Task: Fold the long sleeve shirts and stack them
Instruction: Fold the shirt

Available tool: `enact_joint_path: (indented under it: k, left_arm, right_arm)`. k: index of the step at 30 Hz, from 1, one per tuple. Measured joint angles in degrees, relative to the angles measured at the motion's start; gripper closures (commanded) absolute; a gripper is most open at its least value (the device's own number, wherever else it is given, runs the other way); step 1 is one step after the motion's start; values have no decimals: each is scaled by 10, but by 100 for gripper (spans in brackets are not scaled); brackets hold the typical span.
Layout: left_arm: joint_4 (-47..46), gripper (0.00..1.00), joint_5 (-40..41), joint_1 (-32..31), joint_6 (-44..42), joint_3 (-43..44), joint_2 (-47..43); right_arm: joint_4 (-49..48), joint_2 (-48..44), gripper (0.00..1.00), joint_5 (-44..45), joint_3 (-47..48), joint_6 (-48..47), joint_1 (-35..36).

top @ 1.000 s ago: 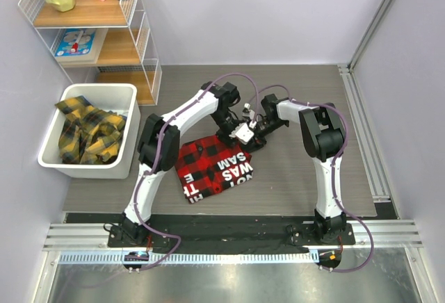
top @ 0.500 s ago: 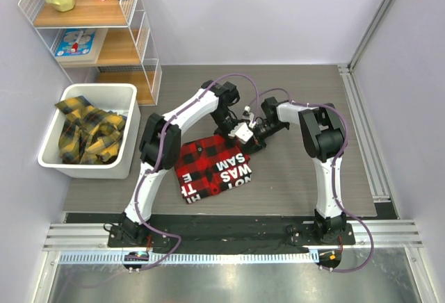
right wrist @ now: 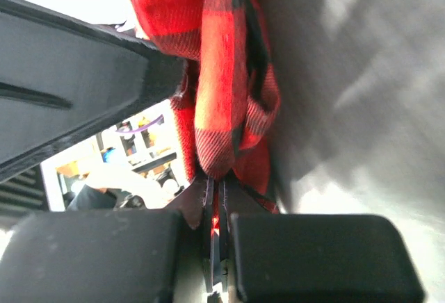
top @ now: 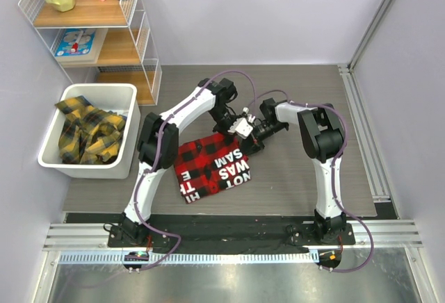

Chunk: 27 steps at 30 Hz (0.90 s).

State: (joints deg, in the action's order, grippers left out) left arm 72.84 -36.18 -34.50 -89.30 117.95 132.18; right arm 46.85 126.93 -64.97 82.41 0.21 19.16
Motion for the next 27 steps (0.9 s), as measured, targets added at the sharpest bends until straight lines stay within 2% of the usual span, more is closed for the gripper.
enact_joint_path:
  k: [7, 11, 16, 18, 19, 21, 22, 23, 24, 26, 27]
  left_arm:
    - [-17, 100, 2, 1, 25, -1, -18]
    - [-37, 100, 9, 2, 50, -9, -28]
    - [-67, 99, 24, 2, 81, -21, -36]
    - [-79, 83, 28, 0, 92, -36, -43]
    - [-84, 63, 29, 0, 96, -45, -47]
    - [-95, 52, 29, -3, 104, -63, -53]
    - [-98, 40, 28, -4, 113, -72, -56]
    - [-102, 36, 26, -4, 121, -81, -59]
    - [-104, 34, 23, -4, 128, -91, -64]
    - [-106, 34, 16, -3, 151, -107, -74]
    - [-107, 33, 13, -2, 163, -114, -81]
  right_arm:
    - [58, -4, 99, -11, -8, -32, 13]
    - [139, 8, 99, -14, -15, -107, 14]
    - [229, 36, 93, -21, -9, -198, 14]
    - [246, 43, 91, -23, -5, -214, 14]
    - [254, 49, 85, -24, -2, -221, 14]
    - [266, 61, 79, -26, 7, -234, 14]
    - [269, 64, 75, -28, 10, -242, 14]
    - [273, 66, 65, -28, 13, -248, 14]
    - [276, 67, 62, -28, 15, -256, 14]
    - [282, 67, 50, -30, 15, -268, 11]
    - [283, 67, 50, -31, 15, -274, 7]
